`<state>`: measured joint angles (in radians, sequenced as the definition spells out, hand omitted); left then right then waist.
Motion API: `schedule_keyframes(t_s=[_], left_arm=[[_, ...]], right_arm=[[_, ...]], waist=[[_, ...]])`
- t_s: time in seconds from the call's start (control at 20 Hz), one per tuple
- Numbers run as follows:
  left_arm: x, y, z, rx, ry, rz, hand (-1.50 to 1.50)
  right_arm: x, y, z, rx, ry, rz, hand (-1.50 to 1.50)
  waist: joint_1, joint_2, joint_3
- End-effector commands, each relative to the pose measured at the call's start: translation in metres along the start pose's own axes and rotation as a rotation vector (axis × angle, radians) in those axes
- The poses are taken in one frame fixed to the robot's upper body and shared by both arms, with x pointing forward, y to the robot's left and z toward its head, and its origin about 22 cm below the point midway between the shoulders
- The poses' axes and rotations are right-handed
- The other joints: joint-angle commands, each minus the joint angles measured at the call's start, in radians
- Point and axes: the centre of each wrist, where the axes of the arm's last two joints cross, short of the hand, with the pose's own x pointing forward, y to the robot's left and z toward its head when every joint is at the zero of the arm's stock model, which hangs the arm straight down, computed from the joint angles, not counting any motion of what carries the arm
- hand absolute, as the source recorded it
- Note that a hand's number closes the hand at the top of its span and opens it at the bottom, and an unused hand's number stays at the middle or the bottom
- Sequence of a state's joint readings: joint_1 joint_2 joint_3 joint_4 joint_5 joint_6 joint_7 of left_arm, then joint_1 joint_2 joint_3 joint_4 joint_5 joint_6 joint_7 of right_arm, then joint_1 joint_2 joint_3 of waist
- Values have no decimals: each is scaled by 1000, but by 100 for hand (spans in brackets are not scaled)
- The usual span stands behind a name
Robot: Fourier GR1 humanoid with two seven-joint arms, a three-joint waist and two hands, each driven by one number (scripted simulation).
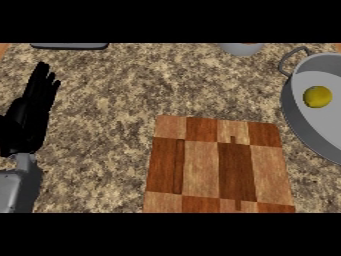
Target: Pick the lemon from the cutting board and place it in the pot
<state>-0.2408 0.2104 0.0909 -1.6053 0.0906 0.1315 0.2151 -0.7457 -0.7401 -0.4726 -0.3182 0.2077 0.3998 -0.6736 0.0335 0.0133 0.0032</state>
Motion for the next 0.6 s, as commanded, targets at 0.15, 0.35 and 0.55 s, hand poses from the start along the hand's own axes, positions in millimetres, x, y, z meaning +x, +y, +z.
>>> schedule_keyframes(t_s=[0.15,0.35,0.55], left_arm=[[5,-2,-3,-19,-1,4,0],[7,-4,8,-2,-6,13,0],[6,6,5,-11,-14,6,0]], right_arm=[[12,-60,32,-45,10,-63,-150],[21,-94,59,-14,8,-85,-150],[24,-102,66,-10,20,-74,-150]], waist=[[11,8,3],[6,4,4],[12,7,5]])
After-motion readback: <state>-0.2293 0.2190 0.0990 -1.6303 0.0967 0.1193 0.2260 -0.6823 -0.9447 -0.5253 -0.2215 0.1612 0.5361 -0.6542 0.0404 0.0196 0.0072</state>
